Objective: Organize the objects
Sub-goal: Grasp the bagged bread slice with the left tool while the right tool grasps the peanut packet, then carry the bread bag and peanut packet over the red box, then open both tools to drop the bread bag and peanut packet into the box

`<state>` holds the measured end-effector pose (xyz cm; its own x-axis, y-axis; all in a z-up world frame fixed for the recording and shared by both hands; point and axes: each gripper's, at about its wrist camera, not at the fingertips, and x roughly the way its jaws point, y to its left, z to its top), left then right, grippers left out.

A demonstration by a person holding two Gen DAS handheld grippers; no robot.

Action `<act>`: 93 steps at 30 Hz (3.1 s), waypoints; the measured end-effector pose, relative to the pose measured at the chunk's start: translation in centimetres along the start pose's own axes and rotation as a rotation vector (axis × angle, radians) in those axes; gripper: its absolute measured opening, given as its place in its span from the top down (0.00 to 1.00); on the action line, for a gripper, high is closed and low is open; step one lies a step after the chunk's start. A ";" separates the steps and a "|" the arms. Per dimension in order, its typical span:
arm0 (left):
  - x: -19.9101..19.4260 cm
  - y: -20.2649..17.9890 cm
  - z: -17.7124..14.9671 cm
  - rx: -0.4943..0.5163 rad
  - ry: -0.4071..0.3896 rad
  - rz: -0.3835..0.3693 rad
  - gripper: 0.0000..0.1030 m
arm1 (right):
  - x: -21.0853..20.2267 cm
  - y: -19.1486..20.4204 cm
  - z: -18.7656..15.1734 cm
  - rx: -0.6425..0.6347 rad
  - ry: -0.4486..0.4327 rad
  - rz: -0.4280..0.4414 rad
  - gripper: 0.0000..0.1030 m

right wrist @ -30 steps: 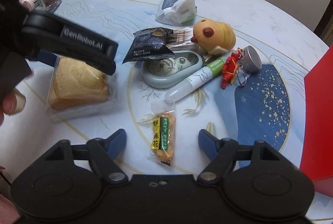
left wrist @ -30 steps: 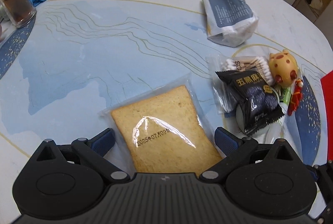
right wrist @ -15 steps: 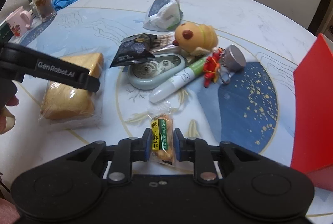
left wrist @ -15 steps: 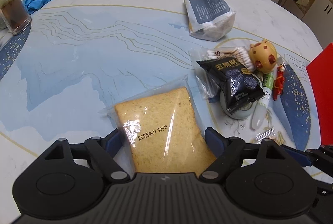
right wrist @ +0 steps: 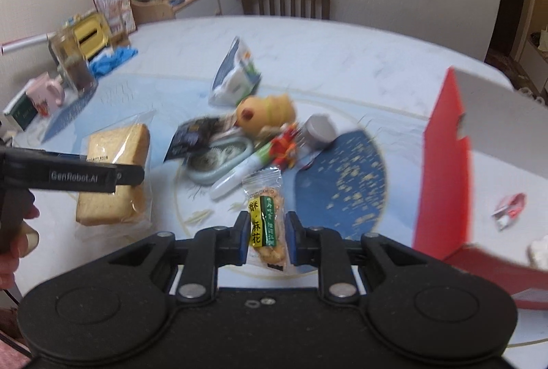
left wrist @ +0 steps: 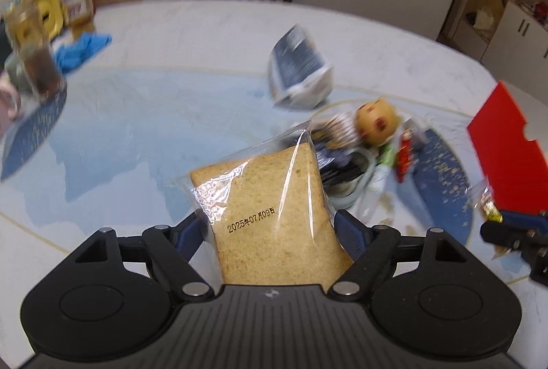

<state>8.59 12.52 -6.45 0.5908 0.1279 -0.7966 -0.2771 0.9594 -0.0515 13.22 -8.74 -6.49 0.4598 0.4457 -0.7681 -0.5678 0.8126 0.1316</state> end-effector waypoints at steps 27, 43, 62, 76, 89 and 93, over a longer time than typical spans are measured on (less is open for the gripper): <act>-2.2 -26.2 5.6 0.425 -0.073 -0.340 0.22 | -9.1 -19.2 -1.5 0.191 -0.158 -0.185 0.80; 6.1 -36.9 7.0 0.615 0.044 -0.287 0.22 | -5.8 -27.6 -2.3 0.271 -0.047 -0.247 0.80; 12.5 -39.3 7.3 0.664 0.236 -0.284 0.21 | -0.8 -27.2 -2.3 0.142 0.148 -0.247 0.80; 12.9 -39.4 6.7 0.637 0.279 -0.349 0.20 | -0.9 -27.5 -2.3 0.121 0.150 -0.251 0.68; 9.3 -37.7 7.1 0.608 0.187 -0.388 0.17 | -4.4 -26.5 -2.3 0.116 0.073 -0.248 0.63; 7.5 -36.5 7.3 0.588 0.148 -0.402 0.17 | -5.7 -25.9 -2.2 0.121 0.036 -0.245 0.62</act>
<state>28.69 -19.70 -6.17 0.4414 -0.2588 -0.8592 0.4174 0.9068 -0.0587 23.81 -33.14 -6.89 0.5479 0.2183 -0.8076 -0.3559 0.9345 0.0112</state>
